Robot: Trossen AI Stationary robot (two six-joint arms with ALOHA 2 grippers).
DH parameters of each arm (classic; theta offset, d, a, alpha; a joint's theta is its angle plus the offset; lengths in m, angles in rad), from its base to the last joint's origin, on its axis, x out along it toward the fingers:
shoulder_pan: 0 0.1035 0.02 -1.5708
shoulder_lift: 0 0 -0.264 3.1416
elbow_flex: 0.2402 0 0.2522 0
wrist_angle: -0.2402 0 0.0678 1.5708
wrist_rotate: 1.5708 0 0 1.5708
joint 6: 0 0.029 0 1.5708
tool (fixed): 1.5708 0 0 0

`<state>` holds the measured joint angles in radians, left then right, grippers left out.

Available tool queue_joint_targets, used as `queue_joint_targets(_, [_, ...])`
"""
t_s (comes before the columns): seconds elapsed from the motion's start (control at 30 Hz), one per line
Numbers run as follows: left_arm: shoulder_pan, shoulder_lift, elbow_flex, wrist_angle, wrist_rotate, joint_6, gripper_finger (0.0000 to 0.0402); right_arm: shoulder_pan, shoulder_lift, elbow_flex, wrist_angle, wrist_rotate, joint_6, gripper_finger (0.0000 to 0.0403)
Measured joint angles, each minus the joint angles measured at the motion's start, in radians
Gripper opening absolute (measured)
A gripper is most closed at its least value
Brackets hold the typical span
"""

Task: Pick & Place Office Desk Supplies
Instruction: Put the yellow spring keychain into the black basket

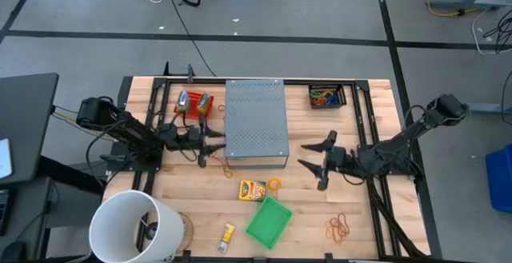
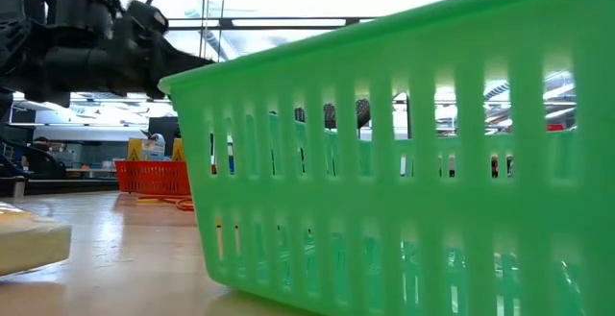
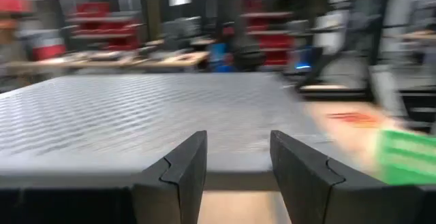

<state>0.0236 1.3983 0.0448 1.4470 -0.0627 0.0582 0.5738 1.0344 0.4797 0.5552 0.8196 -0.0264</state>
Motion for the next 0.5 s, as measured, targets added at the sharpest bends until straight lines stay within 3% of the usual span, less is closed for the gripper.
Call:
queue_joint_targets(0.33, [-0.106, 0.000, 0.000, -0.010, 0.351, 0.005, 0.0168, 0.072, 0.000, 0.000, -0.006, 0.000, 0.003, 0.0226])
queue_joint_targets(0.5, [-0.180, 0.000, 0.000, -0.050, 0.377, -0.003, 0.0168, 0.071, 0.039, 0.000, -0.008, -0.010, 0.047, 0.0226])
